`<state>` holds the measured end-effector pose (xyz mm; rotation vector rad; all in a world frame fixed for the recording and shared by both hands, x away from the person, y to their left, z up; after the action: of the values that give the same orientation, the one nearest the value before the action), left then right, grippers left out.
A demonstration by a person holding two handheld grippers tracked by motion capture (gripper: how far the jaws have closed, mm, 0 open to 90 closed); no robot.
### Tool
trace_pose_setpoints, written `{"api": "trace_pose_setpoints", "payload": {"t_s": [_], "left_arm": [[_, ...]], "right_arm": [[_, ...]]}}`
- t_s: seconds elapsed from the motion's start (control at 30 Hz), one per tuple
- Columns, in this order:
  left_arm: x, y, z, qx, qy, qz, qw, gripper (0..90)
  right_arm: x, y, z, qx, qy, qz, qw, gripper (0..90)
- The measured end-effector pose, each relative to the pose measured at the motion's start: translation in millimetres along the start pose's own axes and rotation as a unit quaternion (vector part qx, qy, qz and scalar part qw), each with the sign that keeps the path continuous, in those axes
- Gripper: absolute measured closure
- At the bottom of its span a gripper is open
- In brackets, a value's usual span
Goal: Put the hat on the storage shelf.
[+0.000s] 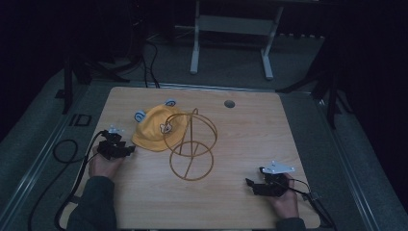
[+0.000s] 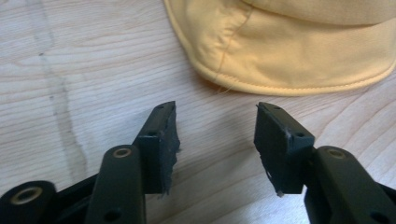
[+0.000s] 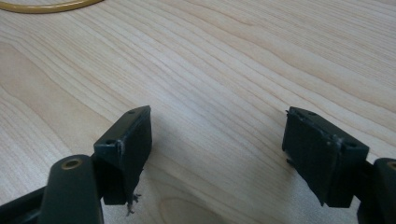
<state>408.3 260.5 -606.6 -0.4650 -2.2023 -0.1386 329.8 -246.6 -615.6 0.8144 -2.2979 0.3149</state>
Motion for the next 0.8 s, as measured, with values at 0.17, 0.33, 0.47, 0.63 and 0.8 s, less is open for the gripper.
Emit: {"api": "trace_pose_setpoints", "payload": {"t_s": [0.17, 0.33, 0.47, 0.63, 0.8], "left_arm": [[10.0, 0.2, -3.2, -0.010, -0.010, -0.007, 0.9999, 51.6], [22.2, -5.0, -9.7, -0.031, -0.007, -0.006, 0.9995, 52.8], [31.9, -7.6, -16.0, -0.047, -0.011, -0.004, 0.9988, 52.8], [41.1, -10.8, -24.4, -0.054, -0.015, 0.006, 0.9984, 53.4], [46.2, -13.4, -33.4, -0.067, -0.012, 0.009, 0.9976, 53.6]], "right_arm": [[0.0, 0.0, 0.0, 0.000, 0.000, 0.000, 1.0000, 24.0], [0.0, 0.0, 0.0, 0.000, 0.000, 0.000, 1.0000, 23.9], [-0.4, -0.4, -0.2, 0.001, 0.000, -0.001, 1.0000, 23.5], [-0.4, -0.6, -0.2, 0.002, 0.001, -0.002, 1.0000, 23.2], [-0.5, -0.7, -0.3, 0.002, 0.000, -0.002, 1.0000, 23.1]]}}
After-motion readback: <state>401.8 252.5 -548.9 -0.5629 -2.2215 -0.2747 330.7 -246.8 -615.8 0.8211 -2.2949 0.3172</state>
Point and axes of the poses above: each handheld gripper's, and its own axes: x roughly backward along the jaws, z roughly out of its underside, y roughly to its left, the point moved 7 cm from there along -x, roughly forward along the jaws, and after that the axes turned 1 degree about -y, right-handed, at the moved point
